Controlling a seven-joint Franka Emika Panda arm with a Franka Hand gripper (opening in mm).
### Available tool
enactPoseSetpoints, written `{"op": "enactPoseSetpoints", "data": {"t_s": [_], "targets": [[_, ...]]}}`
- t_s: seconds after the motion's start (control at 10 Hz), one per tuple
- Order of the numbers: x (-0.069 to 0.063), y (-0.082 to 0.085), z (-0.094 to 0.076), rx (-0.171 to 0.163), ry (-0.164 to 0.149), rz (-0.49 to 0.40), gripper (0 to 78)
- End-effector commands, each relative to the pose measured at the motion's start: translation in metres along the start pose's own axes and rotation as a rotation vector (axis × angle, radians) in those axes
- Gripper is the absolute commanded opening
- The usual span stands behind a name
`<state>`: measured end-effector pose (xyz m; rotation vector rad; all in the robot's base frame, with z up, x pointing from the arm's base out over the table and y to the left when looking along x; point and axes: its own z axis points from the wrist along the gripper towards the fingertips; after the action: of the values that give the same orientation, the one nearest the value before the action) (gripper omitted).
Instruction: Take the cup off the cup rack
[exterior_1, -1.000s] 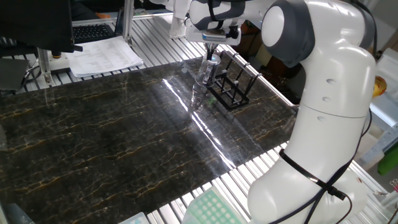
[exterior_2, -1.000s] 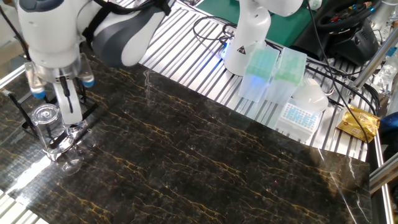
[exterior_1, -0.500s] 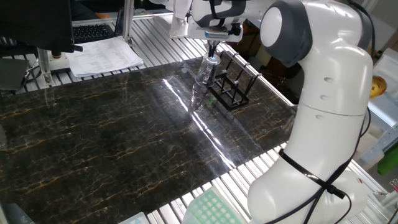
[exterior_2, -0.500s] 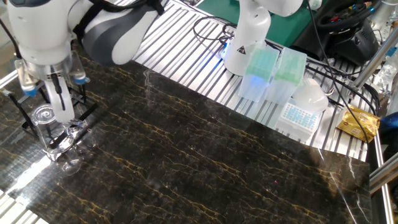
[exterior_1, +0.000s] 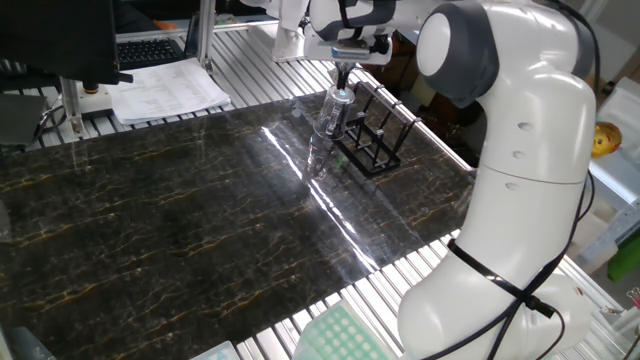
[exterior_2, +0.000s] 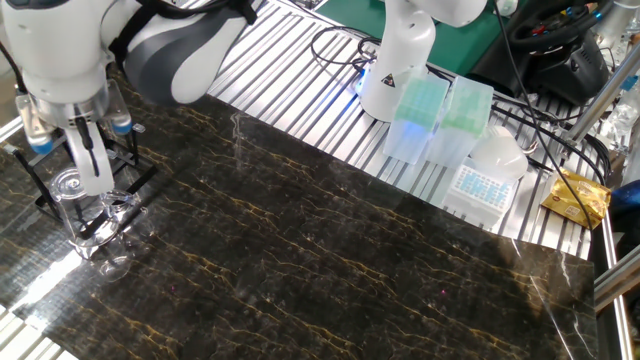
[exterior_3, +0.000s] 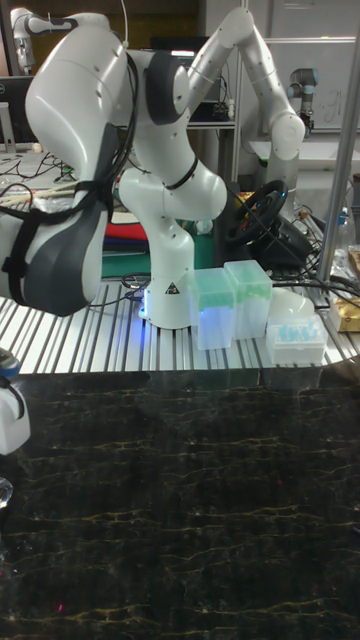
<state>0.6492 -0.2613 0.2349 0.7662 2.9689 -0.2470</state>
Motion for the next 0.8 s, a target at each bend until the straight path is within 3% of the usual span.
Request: {"op": "enactPoseSetpoints", "data": {"t_s": [0.1,0.3,0.5,0.8], "targets": [[-0.01,-0.0107,0.0028,-0.013,-0.01,-0.019,0.0],[-0.01,-0.0107,0.0028,-0.063,0.038,0.005,0.0],[-0.01,-0.0107,0.0028,-0.09,0.083,0.038,0.0],[-0.01,-0.0107,0.0028,-0.097,0.087,0.068,0.0]]}}
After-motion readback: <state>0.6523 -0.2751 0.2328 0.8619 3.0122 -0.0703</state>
